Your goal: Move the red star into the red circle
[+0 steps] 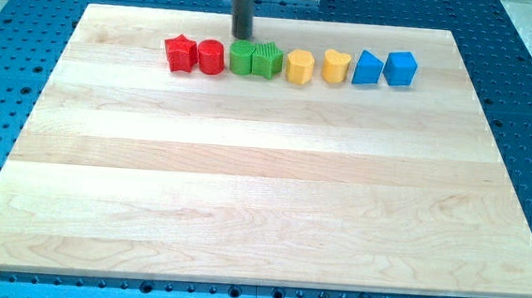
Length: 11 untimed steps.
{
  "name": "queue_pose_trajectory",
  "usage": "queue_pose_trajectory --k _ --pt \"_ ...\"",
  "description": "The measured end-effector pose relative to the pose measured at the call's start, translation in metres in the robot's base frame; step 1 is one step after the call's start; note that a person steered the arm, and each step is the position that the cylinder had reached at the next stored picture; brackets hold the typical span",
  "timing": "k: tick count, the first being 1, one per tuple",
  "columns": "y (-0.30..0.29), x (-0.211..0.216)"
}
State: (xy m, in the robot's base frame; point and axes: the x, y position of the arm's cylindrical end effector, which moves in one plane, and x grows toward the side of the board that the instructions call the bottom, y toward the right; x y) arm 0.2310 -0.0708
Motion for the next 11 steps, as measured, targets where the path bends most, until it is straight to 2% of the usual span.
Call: queue_pose_trajectory --k 1,2,4,7,8,9,11 --pt "-0.067 0.002" --pt "-0.077 0.01" --pt "-0.076 0.087" --pt "-0.072 0.087" --pt "-0.047 0.056" --pt "0.035 -0.014" --pt "0.167 -0.034"
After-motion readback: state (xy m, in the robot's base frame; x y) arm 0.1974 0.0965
